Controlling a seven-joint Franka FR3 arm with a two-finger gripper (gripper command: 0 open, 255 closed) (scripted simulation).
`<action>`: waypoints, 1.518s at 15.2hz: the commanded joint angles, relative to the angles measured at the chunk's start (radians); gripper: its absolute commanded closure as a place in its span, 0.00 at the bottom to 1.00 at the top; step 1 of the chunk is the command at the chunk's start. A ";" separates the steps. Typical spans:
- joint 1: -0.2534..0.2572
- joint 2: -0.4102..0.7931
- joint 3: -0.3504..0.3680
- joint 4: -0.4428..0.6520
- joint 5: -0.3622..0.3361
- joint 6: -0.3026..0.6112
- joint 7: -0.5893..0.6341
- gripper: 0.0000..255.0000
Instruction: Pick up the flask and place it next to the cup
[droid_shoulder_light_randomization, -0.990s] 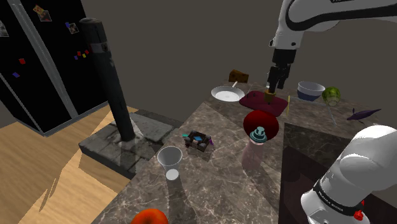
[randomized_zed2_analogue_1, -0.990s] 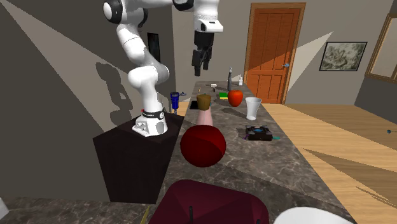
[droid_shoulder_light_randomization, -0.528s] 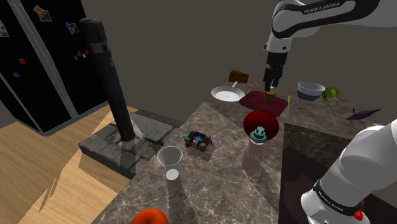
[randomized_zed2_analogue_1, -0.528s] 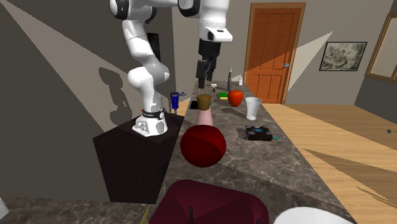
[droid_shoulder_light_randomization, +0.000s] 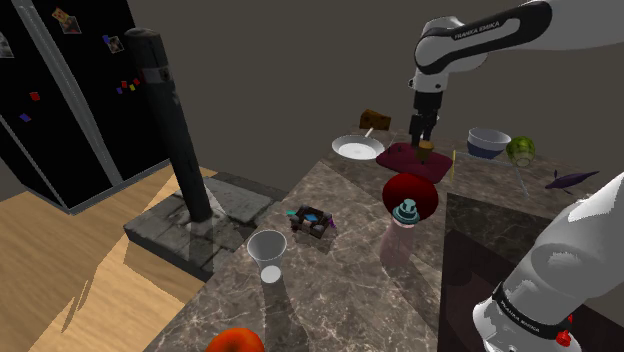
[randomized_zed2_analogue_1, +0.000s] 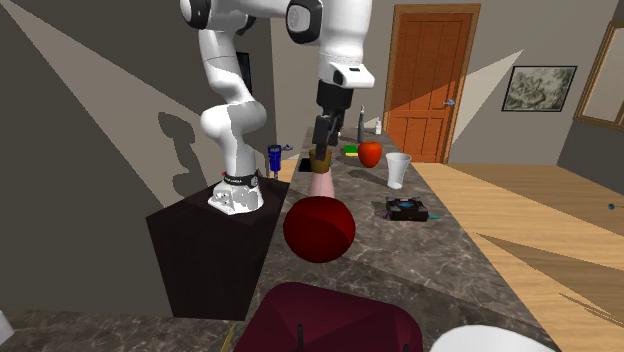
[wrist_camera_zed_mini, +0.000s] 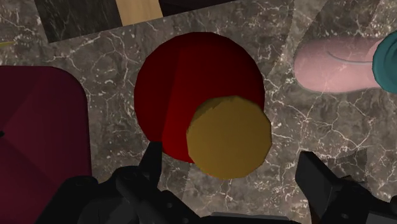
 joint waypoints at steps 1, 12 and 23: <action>-0.001 0.002 -0.001 -0.024 -0.001 0.027 -0.001 0.00; -0.001 0.003 -0.002 -0.044 -0.001 0.048 -0.001 1.00; 0.000 -0.006 0.000 -0.013 -0.002 0.007 0.001 1.00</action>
